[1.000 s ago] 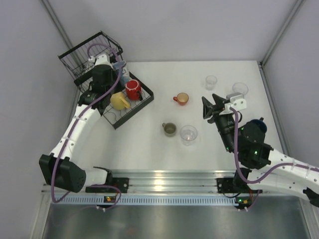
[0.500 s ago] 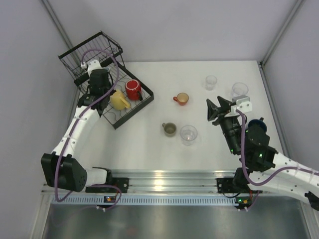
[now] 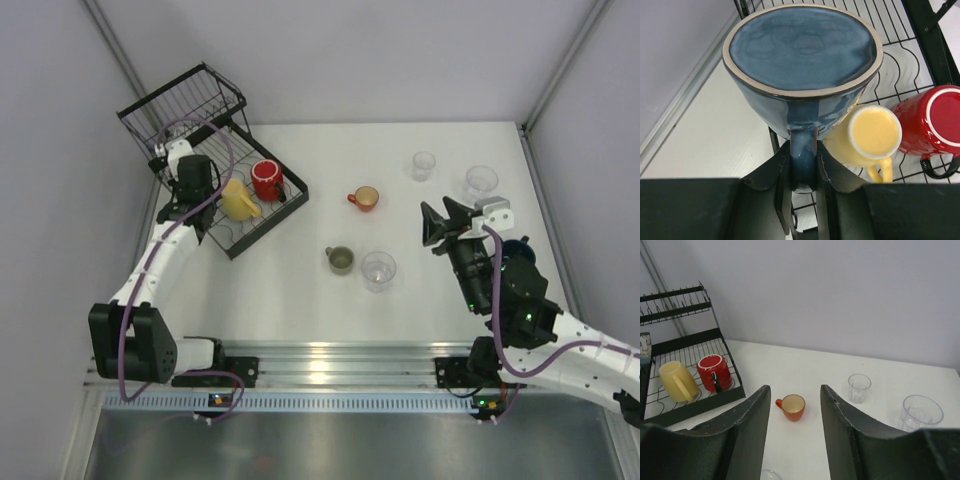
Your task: Load the cups into the dish rack
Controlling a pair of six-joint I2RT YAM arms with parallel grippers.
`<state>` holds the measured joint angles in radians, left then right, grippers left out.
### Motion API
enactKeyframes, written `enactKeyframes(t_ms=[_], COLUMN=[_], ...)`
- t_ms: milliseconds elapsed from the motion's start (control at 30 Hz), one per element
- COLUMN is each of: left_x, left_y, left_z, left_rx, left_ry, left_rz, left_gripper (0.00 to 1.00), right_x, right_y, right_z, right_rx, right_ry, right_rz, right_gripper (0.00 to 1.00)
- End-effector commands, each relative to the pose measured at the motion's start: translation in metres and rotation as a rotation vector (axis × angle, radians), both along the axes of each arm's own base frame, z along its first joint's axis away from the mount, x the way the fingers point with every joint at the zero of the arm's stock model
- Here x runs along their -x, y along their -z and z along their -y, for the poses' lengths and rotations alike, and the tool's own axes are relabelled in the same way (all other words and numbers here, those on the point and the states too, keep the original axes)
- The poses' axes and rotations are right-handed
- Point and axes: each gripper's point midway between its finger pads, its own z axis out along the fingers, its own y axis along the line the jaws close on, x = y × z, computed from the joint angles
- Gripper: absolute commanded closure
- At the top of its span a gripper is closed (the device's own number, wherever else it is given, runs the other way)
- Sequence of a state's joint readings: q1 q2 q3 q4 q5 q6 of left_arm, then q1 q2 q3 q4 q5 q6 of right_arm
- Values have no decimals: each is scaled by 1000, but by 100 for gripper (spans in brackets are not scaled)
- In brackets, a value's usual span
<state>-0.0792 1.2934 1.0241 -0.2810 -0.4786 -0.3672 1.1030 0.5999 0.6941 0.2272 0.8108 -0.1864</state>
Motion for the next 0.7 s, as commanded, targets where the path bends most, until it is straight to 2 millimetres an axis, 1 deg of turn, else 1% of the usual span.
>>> enactKeyframes(t_ms=[0, 167, 200, 267, 400, 467, 567, 667], left_x=[-21, -26, -30, -31, -36, -39, -45, -50], left_y=[-50, -35, -38, -30, -26, -28, -24, -16], left_z=[-14, -19, -19, -23, -32, -34, -34, -33], left_rx=[-32, -54, -59, -79, -100, -102, -100, -98], left_ry=[-49, -67, -65, -83, -120, -126, -123, -114], left_rz=[218, 200, 222, 205, 199, 214, 218, 213], left_gripper=[100, 100, 100, 100, 100, 100, 100, 100], right_x=[3, 6, 7, 8, 8, 9, 10, 11], right_y=[-9, -9, -9, -11, -11, -11, -12, -13], right_z=[11, 17, 18, 20, 21, 21, 21, 22], right_rx=[-57, -71, -75, -83, -75, -72, -79, -82], right_ry=[9, 8, 8, 8, 8, 5, -5, -7], right_rz=[17, 19, 22, 27, 32, 32, 37, 42], right_gripper=[55, 55, 55, 55, 55, 55, 55, 54])
